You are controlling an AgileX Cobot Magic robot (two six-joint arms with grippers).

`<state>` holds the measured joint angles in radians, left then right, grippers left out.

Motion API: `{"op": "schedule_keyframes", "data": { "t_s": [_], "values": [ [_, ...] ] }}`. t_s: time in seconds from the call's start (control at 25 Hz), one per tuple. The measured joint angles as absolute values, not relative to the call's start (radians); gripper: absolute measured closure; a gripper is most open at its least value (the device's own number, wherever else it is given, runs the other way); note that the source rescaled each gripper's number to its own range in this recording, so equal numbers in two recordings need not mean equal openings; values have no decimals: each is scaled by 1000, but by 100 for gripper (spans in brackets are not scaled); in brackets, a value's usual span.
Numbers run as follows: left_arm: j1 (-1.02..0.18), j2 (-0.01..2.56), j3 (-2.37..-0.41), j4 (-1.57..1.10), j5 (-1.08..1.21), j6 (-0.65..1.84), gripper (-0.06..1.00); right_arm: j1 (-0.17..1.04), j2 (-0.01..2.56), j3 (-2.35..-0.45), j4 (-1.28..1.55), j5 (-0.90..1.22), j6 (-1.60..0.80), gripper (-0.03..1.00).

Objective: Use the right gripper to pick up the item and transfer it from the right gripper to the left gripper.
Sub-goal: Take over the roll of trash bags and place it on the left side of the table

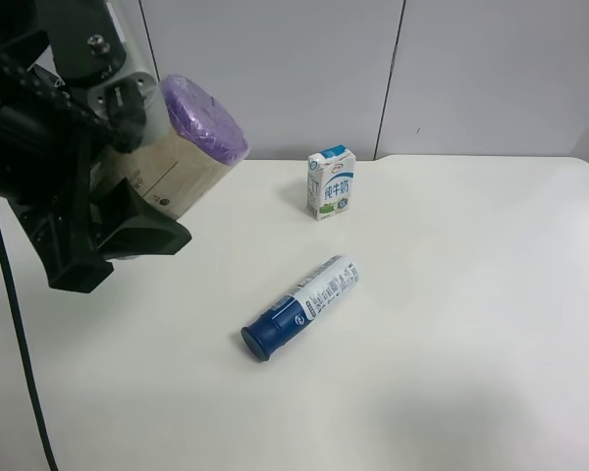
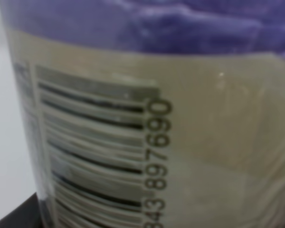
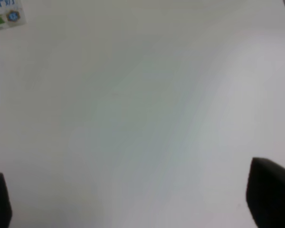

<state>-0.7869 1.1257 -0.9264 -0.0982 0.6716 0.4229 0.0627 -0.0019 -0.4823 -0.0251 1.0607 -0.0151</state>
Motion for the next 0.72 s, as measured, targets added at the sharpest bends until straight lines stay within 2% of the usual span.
{"op": "schedule_keyframes", "data": {
  "t_s": [0.24, 0.72],
  "values": [
    [-729, 1223, -926, -111, 684, 293, 94, 63, -2, -482, -25, 1061, -15, -2],
    [-353, 1470, -926, -121, 661, 209, 94, 63, -2, -482, -25, 1061, -15, -2]
  ]
}}
